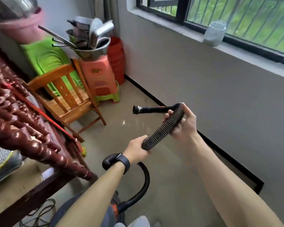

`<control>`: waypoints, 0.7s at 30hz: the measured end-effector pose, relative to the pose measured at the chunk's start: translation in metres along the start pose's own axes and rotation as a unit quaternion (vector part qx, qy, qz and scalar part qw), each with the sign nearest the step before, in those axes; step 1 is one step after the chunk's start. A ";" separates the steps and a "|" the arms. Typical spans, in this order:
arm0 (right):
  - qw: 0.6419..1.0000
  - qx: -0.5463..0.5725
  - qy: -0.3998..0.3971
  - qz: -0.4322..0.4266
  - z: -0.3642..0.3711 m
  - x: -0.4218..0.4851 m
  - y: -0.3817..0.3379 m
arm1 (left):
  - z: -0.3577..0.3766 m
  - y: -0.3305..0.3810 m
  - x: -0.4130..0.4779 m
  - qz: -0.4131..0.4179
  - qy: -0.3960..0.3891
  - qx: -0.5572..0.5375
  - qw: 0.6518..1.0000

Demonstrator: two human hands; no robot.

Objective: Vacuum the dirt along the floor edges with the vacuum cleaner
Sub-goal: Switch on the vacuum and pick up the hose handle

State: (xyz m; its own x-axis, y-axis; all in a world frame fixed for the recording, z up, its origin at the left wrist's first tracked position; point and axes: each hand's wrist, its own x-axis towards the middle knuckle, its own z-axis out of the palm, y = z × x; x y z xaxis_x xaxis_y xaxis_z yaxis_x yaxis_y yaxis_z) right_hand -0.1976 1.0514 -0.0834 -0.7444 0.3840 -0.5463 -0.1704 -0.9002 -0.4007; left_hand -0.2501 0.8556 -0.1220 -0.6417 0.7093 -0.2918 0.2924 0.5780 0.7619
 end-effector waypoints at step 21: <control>0.975 -0.161 0.109 0.111 0.021 0.174 -0.009 | -0.023 -0.054 0.149 -0.151 -0.100 0.075 0.981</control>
State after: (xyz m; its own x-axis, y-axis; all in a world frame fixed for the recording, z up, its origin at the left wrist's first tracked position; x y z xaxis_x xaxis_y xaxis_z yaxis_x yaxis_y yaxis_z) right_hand -0.3397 1.1219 -0.1594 -0.5791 0.2529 -0.7751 0.2164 -0.8689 -0.4451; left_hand -0.3782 0.9208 -0.1930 -0.5675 0.5533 -0.6098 0.2209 0.8157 0.5346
